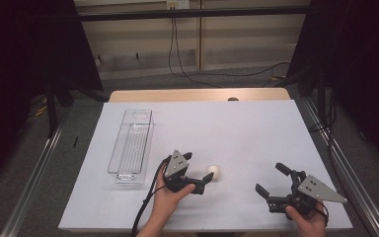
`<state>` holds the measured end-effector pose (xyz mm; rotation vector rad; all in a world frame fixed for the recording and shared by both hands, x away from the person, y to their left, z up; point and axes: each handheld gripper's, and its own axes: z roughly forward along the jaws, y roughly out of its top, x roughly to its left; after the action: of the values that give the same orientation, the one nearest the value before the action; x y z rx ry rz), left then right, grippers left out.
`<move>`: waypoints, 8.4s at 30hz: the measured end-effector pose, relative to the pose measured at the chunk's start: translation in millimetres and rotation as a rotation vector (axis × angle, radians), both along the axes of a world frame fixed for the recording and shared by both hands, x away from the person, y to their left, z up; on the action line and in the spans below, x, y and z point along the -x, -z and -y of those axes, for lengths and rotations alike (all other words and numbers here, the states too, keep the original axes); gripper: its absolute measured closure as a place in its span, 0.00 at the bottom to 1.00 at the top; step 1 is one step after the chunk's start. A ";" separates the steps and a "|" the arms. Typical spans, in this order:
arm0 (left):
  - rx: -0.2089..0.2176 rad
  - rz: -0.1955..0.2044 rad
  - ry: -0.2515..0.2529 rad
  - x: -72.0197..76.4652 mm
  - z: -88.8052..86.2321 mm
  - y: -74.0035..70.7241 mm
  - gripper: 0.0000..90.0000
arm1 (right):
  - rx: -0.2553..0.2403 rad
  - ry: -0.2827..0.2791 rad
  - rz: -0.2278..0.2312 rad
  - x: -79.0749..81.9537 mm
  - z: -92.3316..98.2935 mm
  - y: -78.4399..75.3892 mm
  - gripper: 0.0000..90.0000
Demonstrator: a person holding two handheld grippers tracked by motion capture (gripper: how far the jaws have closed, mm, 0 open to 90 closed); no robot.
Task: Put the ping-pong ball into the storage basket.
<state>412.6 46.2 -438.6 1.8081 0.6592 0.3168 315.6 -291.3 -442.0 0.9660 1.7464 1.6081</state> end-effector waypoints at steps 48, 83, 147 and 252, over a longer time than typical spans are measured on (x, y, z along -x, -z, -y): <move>-0.041 -0.027 0.019 -5.4 15.3 5.2 0.02 | -0.001 -0.003 0.002 0.5 -0.1 -0.6 0.02; -0.146 -0.083 0.025 -11.3 28.4 12.6 0.02 | 0.000 -0.005 -0.002 0.2 -1.0 -0.2 0.02; -0.280 -0.165 0.069 -17.7 48.0 17.2 0.25 | -0.004 -0.002 -0.001 0.0 -0.9 -0.7 0.03; -0.194 -0.244 0.060 -22.7 14.1 -7.7 0.57 | 0.003 -0.006 -0.007 -0.7 -0.7 0.4 0.03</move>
<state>435.2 32.1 -430.9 2.0686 0.7625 0.1232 316.3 -290.6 -442.4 0.9670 1.7567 1.6073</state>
